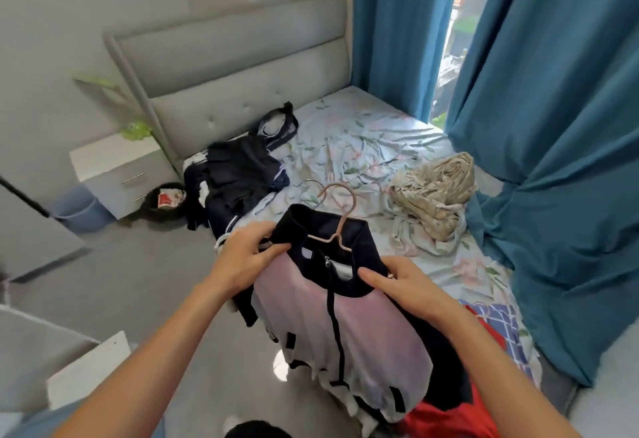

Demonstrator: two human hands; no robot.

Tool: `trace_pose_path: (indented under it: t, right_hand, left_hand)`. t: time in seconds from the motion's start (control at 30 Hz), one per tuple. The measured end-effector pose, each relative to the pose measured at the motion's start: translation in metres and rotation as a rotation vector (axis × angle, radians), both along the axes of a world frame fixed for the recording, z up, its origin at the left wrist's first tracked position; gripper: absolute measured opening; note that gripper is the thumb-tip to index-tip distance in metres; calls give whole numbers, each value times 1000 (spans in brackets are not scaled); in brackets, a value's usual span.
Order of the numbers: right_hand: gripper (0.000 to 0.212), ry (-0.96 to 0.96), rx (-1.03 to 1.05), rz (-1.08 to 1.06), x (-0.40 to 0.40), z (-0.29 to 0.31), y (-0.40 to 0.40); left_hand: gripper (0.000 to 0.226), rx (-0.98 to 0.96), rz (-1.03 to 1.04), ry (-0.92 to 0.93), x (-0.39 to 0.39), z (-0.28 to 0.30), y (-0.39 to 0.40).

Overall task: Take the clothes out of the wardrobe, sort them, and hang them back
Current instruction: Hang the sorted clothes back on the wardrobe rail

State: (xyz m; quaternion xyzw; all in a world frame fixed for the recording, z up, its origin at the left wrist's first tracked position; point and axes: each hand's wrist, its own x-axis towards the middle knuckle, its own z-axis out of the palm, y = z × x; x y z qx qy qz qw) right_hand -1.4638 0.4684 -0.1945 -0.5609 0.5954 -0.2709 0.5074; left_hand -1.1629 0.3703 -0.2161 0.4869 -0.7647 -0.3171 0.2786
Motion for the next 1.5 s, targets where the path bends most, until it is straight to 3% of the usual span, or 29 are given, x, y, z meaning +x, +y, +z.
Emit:
trace_pose_path:
  t: [0.1, 0.17, 0.27, 0.4, 0.5, 0.6, 0.73, 0.87, 0.97, 1.03, 1.2, 1.5]
  right_hand:
    - [24, -1, -23, 29, 62, 10, -29]
    - [31, 11, -49, 41, 108, 9, -49]
    - [47, 27, -88, 54, 183, 7, -76]
    - [33, 40, -108, 48, 278, 7, -112]
    - [25, 37, -129, 60, 340, 13, -135]
    - [32, 36, -174, 112, 395, 17, -157]
    - [65, 2, -154, 185, 455, 17, -190]
    - [47, -4, -143, 246, 503, 14, -222]
    - [50, 37, -143, 371, 538, 10, -251]
    - [38, 18, -121, 433, 557, -1, -277]
    - [39, -8, -75, 643, 615, -21, -355]
    - [19, -32, -44, 903, 698, -32, -479]
  left_hand:
    - [4, -100, 122, -48, 54, 1, -16]
    - [24, -137, 206, -80, 93, -5, -31]
    - [23, -136, 353, -47, 150, -9, -51]
    - [39, -127, 557, 123, 206, 6, -57]
    - [25, -171, 597, 262, 236, 21, -47]
    - [16, 4, 590, 300, 263, 25, -54]
    - [48, 131, 682, 326, 302, 21, -83]
    - [47, 166, 803, 295, 343, 21, -114]
    - [32, 204, 888, 253, 373, 16, -142]
    - [24, 223, 945, 243, 393, 11, -163]
    - [23, 234, 1135, 197, 448, -5, -225]
    - [21, 367, 1361, 398, 531, 1, -327]
